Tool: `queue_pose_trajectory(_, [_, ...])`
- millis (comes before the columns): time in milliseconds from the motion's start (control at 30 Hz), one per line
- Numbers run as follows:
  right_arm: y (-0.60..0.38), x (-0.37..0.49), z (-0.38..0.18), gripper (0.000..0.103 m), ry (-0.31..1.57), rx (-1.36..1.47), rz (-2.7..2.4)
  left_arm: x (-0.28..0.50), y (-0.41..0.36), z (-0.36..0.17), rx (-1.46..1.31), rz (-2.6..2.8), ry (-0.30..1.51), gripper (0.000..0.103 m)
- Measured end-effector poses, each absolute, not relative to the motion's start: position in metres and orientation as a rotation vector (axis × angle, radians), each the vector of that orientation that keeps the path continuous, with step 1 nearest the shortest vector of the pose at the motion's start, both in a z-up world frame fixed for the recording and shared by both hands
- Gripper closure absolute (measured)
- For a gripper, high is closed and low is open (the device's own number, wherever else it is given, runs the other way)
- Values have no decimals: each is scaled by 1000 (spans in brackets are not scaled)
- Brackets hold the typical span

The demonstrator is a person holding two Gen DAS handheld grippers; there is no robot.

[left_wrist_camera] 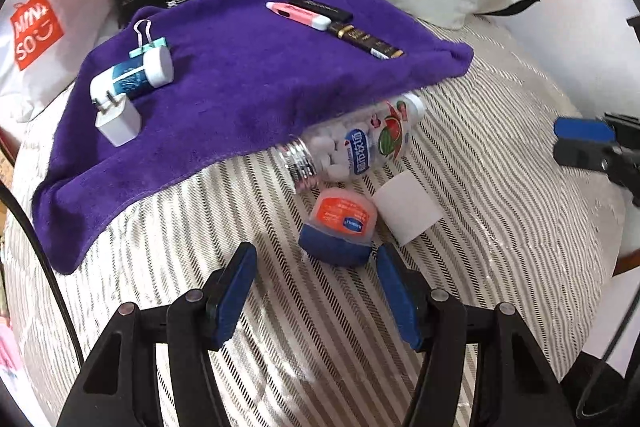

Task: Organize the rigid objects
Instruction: 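Grasp the orange-lidded Vaseline tin with the left tool while the right tool grasps the white tape roll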

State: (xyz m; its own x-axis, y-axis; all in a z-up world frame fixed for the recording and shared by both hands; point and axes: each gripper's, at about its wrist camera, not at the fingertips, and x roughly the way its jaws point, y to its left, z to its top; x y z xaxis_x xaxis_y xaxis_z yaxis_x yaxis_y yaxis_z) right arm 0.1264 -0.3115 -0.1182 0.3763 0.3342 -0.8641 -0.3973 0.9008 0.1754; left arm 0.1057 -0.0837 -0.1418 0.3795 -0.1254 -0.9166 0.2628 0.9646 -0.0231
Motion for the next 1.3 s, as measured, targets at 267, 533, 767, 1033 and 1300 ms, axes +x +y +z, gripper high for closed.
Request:
queue_pose_trajectory(267, [-309,117,-134,58,1136,-67,469,111,-99,-143,215,-267,1120,60])
queue_pose_trajectory(533, [-284,118,-136,58,1141,-55,517,106,-92,-139,213,-237,1117,66])
queue_pose_trajectory(767, [-233,123,-140,58,1140,-56,598,92,-43,-135,140,-137,1125,66])
queue_pose_trajectory(1033, [-191,133,-152,58,1152,-45,615,75,7,-137,10,-75,1130,66])
queue_pose_trajectory(1300, [-176,130,-163,73,1167,-176,576,70,17,-139,-29,-78,1122,66])
